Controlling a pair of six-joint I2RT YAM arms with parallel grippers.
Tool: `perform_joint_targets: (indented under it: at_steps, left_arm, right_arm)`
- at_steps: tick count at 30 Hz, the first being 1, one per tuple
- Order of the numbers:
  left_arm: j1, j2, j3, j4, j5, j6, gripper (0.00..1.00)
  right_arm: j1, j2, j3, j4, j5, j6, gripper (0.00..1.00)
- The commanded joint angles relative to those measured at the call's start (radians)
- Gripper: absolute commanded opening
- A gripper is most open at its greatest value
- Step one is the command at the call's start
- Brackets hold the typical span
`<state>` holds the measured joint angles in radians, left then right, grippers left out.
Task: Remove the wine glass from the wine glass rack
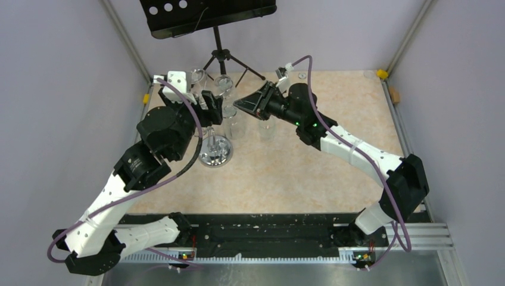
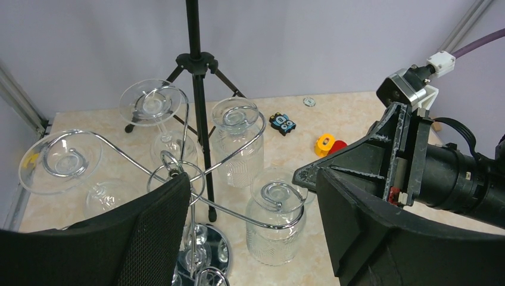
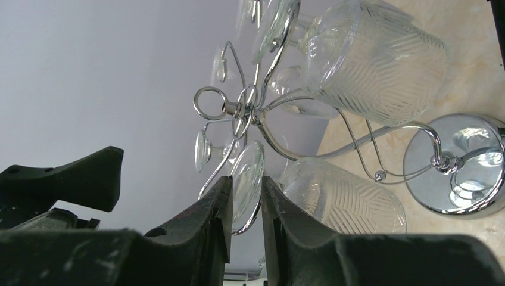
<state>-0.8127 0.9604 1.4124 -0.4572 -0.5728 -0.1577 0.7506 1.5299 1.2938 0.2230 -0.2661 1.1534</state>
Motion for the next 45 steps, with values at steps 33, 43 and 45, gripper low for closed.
perform_joint_targets:
  at_steps: [33,43,45]
  left_arm:
    - [0.000,-0.006,-0.001,0.015,-0.023,0.004,0.82]
    - [0.009,0.026,0.030,-0.017,-0.052,-0.042,0.83]
    - [0.022,0.066,0.076,-0.064,-0.051,-0.057,0.83]
  right_arm:
    - [0.017,-0.114,0.033,-0.030,0.057,0.134,0.00]
    - [0.061,-0.092,0.051,-0.044,0.060,0.141,0.00]
    - [0.072,-0.078,0.058,-0.035,0.062,0.141,0.00]
